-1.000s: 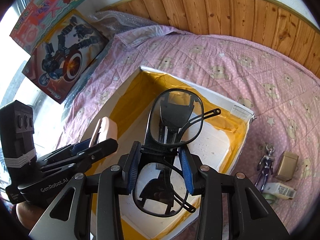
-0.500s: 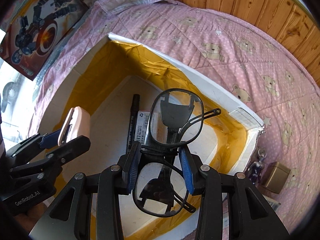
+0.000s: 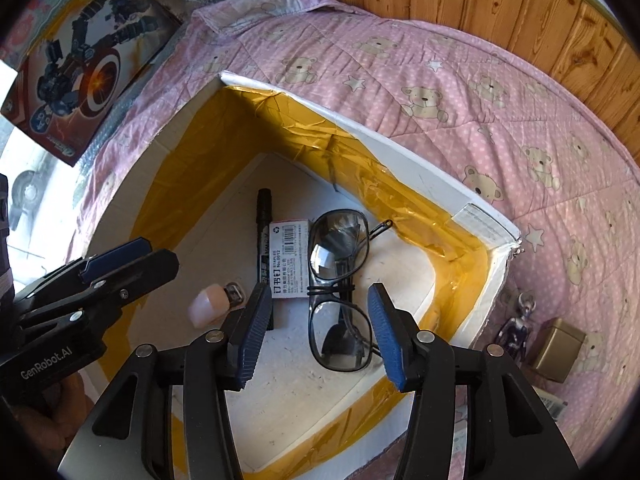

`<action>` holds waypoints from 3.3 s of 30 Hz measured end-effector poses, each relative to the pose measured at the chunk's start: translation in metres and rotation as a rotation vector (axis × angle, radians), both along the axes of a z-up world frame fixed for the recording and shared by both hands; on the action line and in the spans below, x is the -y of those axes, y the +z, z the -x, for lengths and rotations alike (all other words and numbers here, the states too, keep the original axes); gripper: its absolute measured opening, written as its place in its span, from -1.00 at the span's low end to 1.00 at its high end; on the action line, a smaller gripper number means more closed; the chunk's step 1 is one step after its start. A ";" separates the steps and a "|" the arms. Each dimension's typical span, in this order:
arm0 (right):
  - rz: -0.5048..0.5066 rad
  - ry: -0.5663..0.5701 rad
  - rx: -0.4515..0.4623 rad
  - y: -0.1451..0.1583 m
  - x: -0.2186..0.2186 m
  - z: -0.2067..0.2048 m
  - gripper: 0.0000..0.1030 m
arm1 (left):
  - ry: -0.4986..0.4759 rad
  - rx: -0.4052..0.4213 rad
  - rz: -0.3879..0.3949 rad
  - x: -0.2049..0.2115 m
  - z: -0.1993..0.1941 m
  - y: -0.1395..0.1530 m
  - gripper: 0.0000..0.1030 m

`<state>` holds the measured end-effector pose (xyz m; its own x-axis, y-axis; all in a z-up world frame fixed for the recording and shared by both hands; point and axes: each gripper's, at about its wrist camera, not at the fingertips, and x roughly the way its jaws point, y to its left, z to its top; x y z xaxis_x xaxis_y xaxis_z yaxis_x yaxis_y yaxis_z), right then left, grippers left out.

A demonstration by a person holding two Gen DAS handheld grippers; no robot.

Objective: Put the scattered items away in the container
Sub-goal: 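Open both grippers to drop the pink stapler and glasses into the box, then raise both tools up and away from the white box, then move both tools toward the white charger and green tape roll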

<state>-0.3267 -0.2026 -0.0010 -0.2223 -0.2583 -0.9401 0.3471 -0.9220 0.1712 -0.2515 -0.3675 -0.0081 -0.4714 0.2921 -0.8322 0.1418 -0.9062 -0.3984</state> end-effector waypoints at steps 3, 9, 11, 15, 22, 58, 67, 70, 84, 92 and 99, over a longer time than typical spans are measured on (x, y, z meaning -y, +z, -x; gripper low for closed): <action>0.022 0.000 -0.009 0.007 -0.002 -0.006 0.04 | 0.010 -0.001 0.004 0.002 -0.002 0.001 -0.03; 0.063 0.001 -0.019 0.018 -0.002 -0.022 0.04 | -0.004 -0.003 0.014 -0.004 -0.016 0.004 -0.03; 0.072 0.005 -0.022 0.020 -0.002 -0.029 0.04 | -0.016 -0.007 0.025 -0.009 -0.022 0.005 -0.03; 0.086 0.010 -0.026 0.023 -0.002 -0.043 0.04 | -0.044 -0.025 0.069 -0.022 -0.037 0.011 -0.03; 0.099 0.020 -0.043 0.035 -0.002 -0.073 0.04 | -0.078 -0.091 0.168 -0.040 -0.065 0.032 -0.03; 0.197 0.035 -0.138 0.066 -0.027 -0.181 0.04 | -0.065 -0.122 0.205 -0.065 -0.160 0.057 -0.03; 0.255 0.028 -0.136 0.063 -0.037 -0.203 0.04 | -0.065 -0.110 0.219 -0.072 -0.171 0.055 -0.02; 0.282 0.022 -0.141 0.063 -0.042 -0.210 0.04 | -0.070 -0.109 0.225 -0.076 -0.175 0.055 -0.02; 0.361 -0.037 -0.142 0.056 -0.071 -0.236 0.04 | -0.082 -0.115 0.275 -0.098 -0.193 0.053 -0.02; 0.384 -0.070 -0.129 0.046 -0.086 -0.251 0.04 | -0.074 -0.120 0.272 -0.105 -0.205 0.049 -0.02; 0.410 -0.094 -0.134 0.042 -0.096 -0.263 0.04 | -0.088 -0.126 0.269 -0.115 -0.216 0.047 -0.02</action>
